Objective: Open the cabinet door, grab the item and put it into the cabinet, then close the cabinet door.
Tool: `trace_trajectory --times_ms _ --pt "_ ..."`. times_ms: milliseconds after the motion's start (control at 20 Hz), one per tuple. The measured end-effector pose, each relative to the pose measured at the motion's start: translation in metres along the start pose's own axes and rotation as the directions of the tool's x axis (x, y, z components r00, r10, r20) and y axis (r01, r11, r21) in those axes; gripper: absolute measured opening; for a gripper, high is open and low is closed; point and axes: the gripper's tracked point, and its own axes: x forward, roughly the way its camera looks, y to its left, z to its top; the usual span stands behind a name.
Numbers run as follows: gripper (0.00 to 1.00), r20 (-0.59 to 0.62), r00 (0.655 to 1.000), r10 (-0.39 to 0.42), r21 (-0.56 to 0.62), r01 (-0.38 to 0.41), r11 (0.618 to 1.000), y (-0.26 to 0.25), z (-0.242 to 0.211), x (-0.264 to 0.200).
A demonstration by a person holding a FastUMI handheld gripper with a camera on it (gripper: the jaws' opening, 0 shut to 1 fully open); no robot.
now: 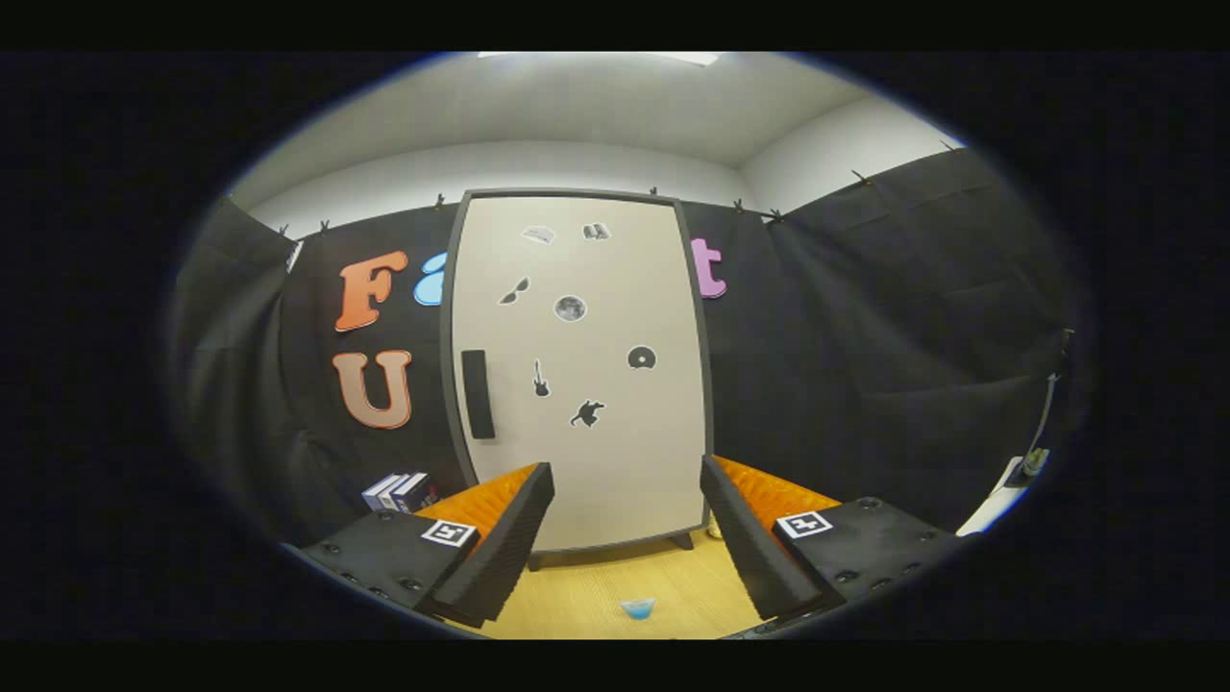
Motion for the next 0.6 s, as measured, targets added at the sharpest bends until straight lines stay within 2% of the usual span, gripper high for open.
trace_trajectory --times_ms 350,600 --pt "0.98 0.005 1.000 0.000 0.025 0.000 1.000 0.002 0.009 0.009" --pt "0.98 -0.017 0.998 0.054 0.012 -0.054 0.998 0.034 0.013 0.038"
